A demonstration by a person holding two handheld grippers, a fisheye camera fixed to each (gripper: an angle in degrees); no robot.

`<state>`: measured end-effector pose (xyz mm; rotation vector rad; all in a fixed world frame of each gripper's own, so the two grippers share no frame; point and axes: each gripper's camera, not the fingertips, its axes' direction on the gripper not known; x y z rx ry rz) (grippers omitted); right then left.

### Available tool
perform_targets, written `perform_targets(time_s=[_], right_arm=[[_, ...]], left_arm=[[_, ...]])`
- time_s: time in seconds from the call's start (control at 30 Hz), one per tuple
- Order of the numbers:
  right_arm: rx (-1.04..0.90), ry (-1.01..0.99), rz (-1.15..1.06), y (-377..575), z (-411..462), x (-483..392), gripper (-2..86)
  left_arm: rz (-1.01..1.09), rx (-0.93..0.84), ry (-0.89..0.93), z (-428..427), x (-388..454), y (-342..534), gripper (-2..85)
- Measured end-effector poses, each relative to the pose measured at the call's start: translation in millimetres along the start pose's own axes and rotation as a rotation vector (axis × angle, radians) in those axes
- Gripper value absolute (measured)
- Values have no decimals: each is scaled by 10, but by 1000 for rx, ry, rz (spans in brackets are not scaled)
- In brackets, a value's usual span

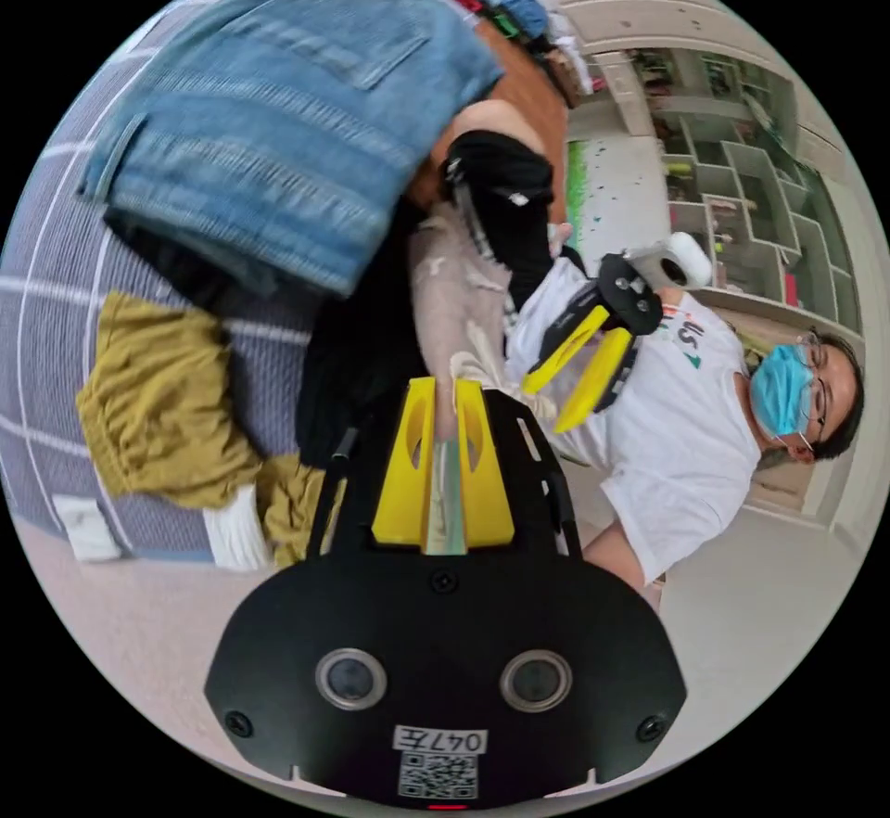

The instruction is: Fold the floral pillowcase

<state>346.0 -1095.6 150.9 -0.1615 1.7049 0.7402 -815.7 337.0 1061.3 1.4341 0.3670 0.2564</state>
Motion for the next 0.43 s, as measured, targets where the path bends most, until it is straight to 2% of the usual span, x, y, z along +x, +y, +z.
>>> perform_targets(time_s=[0.1, 0.13, 0.37, 0.43], right_arm=[[100, -161, 9, 62, -201, 153, 51], [145, -150, 14, 152, -381, 220, 40], [316, 232, 134, 796, -1551, 513, 10], [377, 277, 154, 996, -1835, 526, 7]], left_arm=[[-108, -61, -20, 243, -385, 244, 40], [-106, -33, 3, 317, -463, 334, 41], [-200, 222, 48, 673, -705, 817, 76], [-175, 424, 91, 697, -638, 1131, 94]])
